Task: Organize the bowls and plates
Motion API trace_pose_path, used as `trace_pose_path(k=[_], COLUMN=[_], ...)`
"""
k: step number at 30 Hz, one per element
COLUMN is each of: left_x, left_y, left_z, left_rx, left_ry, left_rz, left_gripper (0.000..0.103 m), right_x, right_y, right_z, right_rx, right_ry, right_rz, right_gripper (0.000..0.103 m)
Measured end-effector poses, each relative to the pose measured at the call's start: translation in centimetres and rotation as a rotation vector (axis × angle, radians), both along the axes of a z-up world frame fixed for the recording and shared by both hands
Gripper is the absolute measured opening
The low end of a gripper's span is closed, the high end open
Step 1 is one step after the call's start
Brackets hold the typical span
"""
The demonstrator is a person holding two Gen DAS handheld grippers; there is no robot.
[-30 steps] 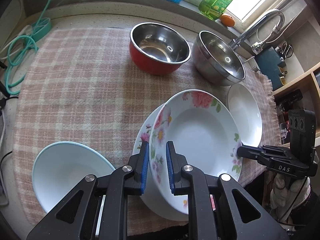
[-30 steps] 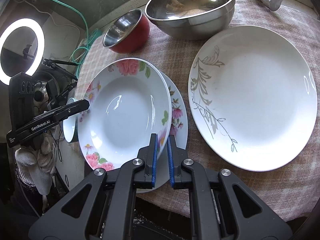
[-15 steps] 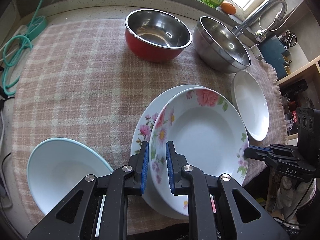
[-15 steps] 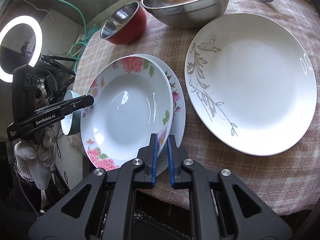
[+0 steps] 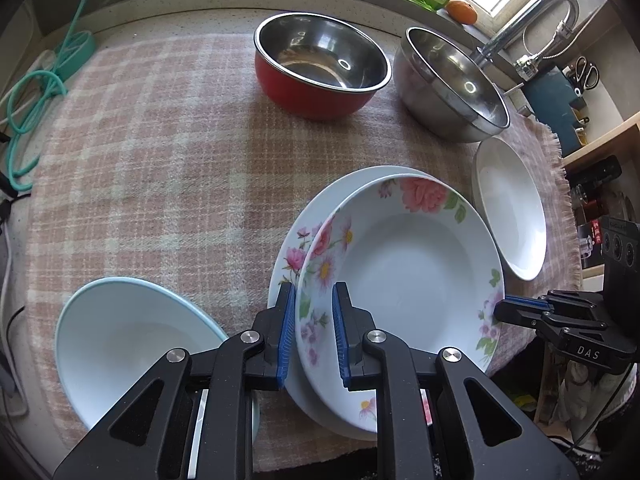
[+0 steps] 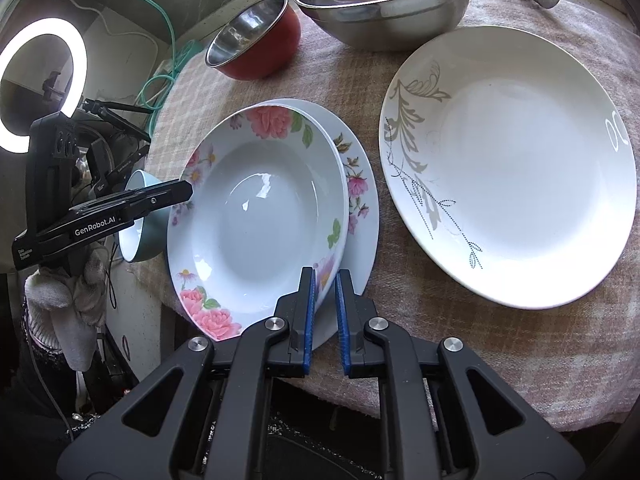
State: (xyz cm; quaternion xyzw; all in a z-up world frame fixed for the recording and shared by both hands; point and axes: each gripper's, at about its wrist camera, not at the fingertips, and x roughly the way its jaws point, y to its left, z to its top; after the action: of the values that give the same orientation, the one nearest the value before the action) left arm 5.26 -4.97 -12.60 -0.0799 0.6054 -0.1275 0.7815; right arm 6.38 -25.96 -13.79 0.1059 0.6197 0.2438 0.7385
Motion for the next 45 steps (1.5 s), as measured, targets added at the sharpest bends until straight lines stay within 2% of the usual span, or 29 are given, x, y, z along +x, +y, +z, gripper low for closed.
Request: trace_pose_path(k=[8,9,12,13,15,17,31,45], left_x=[0.1,0.1,0.2,0.2,0.3,0.3,0.5,1.8], left_y=[-0.2,-0.2,-0.2,-0.2,-0.1,-0.2,-0.3,-4.5], left_z=[-0.1,-0.1,0.0,0.0,0.1,0.3,2.2,3.2], left_rx=[0.002,0.005,0.013,0.016,0.015,0.023,-0.017,-0.092], left_ry=[0.002,0.002,0.000,-0.002,-0.007,-0.012,-0.062,-0.086], left_rz=[-0.004,-0.004,-0.006,-0.006,-0.004,-0.003,0.012,-0.029], left_gripper=[0.016,0.020,0.020,0.021,0.030,0.032,0.032,0.032], right_x=[0.0,0.0,0.1,0.2,0.2,0.2,0.3,1.3], right_y=[-0.2,-0.3,-0.5,-0.6,-0.8,-1.0,-3.2,-10.4], right_z=[0.1,0.2,0.6,0.7,1.0,1.2,2.9,4.4], right_rx=[0.004,0.005,0.005,0.005,0.005,0.003,0.022,0.014], right_ry=[-0.001,-0.005,-0.016,-0.021,-0.032,-0.043,-0.094,-0.141], right_rz=[-0.002,-0.003,-0.008,-0.009,-0.012,-0.013,-0.067,-0.233], right_gripper=[0.012,0.012,0.012,0.015,0.022,0.026,0.026,0.026])
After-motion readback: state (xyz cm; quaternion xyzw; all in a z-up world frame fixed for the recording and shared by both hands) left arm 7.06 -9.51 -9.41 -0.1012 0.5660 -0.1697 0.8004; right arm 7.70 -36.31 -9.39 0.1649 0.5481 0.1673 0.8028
